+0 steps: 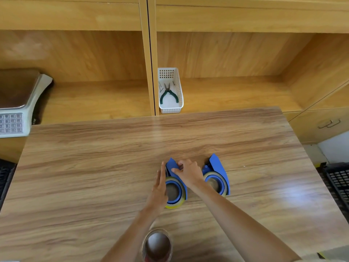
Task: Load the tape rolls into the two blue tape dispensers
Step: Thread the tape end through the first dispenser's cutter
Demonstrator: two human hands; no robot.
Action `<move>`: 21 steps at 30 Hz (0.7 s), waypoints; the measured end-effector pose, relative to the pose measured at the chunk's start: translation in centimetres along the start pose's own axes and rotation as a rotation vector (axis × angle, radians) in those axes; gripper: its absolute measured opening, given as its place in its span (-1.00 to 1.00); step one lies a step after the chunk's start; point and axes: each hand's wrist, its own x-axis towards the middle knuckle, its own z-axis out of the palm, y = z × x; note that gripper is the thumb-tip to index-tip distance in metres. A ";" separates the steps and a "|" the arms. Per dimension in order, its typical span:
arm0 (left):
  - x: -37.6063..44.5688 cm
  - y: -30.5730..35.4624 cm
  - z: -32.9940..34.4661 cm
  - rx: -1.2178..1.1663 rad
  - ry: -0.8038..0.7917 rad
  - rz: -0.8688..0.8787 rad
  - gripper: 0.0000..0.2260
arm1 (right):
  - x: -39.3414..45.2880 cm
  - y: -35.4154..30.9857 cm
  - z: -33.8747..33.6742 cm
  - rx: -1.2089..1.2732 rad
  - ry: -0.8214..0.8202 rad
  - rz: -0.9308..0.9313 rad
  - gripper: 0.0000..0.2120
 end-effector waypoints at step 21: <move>-1.7 3.9 -2.6 0.425 0.170 0.296 -0.58 | -4.2 10.2 -5.9 -0.299 0.258 -0.337 -0.45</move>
